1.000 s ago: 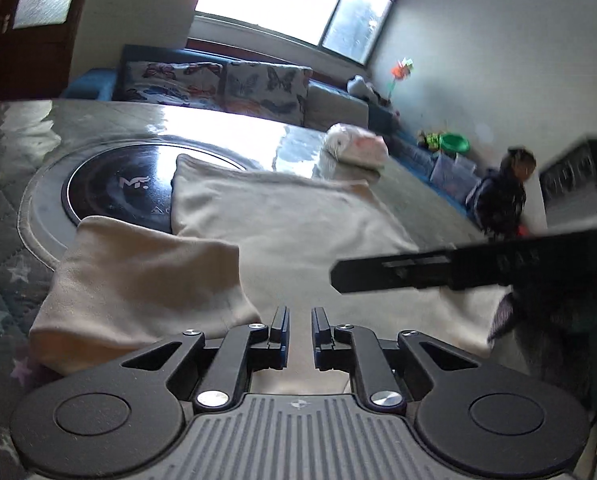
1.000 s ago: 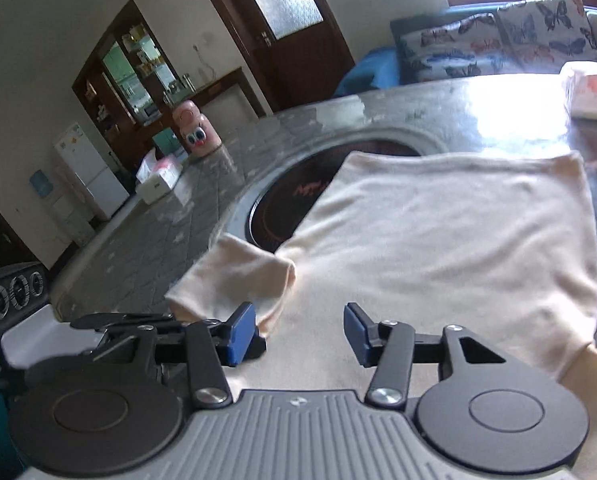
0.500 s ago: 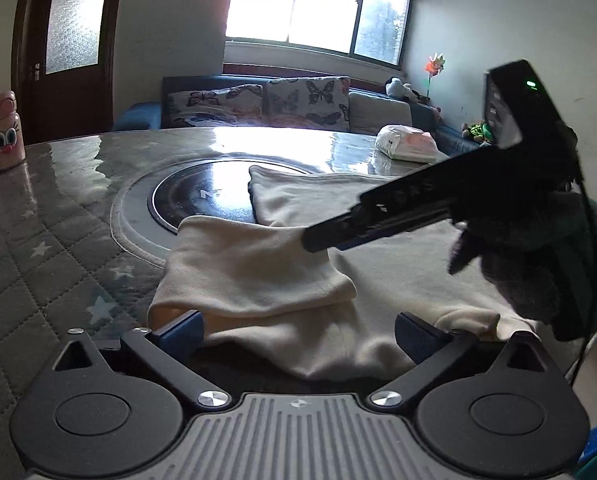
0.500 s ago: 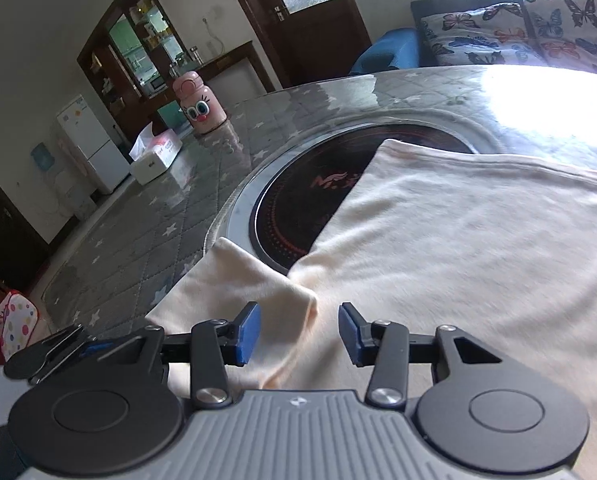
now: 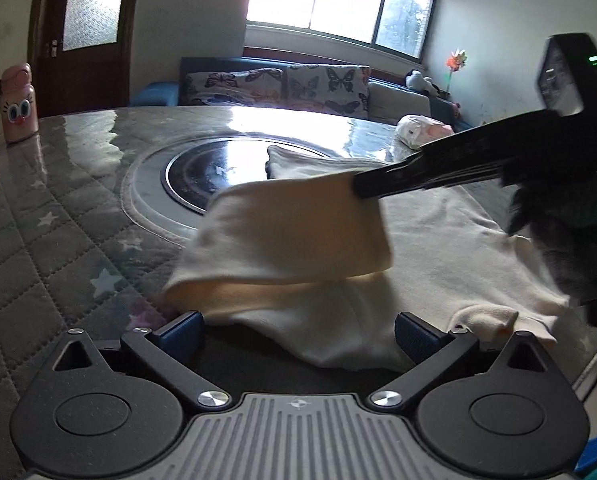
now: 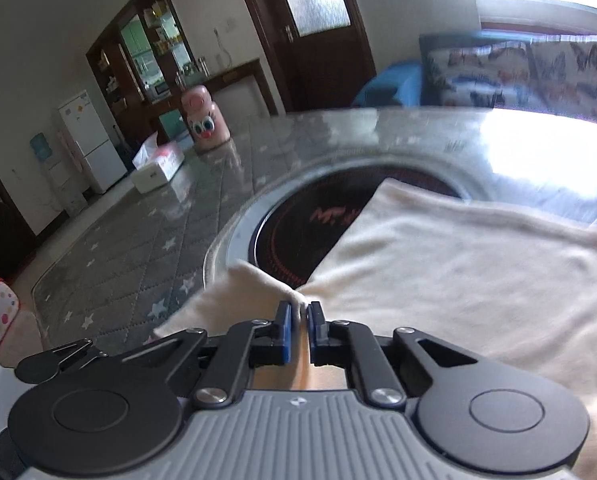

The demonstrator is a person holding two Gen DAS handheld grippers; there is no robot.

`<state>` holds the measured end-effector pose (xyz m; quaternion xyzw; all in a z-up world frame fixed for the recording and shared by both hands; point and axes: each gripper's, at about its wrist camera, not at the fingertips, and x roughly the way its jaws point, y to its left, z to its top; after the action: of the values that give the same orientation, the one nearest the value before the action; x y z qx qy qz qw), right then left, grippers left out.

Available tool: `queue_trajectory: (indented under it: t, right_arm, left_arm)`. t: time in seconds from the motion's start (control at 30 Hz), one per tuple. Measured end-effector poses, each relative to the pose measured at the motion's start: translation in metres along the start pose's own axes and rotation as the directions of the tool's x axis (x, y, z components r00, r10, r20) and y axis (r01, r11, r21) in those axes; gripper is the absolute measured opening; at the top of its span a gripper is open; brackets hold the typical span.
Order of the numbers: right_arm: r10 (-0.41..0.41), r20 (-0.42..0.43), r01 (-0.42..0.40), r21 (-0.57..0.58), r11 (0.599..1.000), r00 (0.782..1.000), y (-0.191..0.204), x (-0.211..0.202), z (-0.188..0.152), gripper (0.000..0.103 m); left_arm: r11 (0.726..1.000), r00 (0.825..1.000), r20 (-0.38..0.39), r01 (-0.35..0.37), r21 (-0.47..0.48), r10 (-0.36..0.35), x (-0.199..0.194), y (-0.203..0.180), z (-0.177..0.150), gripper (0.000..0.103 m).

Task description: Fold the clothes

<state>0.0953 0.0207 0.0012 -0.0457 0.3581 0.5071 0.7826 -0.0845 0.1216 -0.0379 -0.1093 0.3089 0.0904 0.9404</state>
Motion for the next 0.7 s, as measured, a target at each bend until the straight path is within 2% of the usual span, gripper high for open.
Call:
queue_trajectory:
  t: [0.27, 0.4, 0.53, 0.7]
  right_arm:
    - [-0.080, 0.122, 0.088, -0.057, 0.995, 0.989, -0.006, -0.068, 0.021, 0.007]
    - [-0.119, 0.156, 0.132, -0.079, 0.988, 0.981, -0.007, -0.094, 0.025, 0.007]
    - [-0.158, 0.155, 0.171, -0.073, 0.983, 0.975, -0.012, -0.107, 0.023, 0.007]
    - [-0.231, 0.117, 0.234, -0.013, 0.972, 0.966, -0.027, -0.112, 0.012, 0.007]
  left_arm:
    - [0.997, 0.997, 0.017, -0.073, 0.005, 0.073, 0.008, -0.003, 0.004, 0.103]
    - [0.995, 0.995, 0.010, -0.097, 0.020, 0.097, 0.015, -0.005, 0.005, 0.103]
    - [0.991, 0.993, 0.019, -0.119, 0.068, 0.118, 0.015, -0.007, 0.003, 0.103]
    - [0.985, 0.990, 0.036, -0.142, 0.101, 0.139, 0.010, -0.006, 0.003, 0.103]
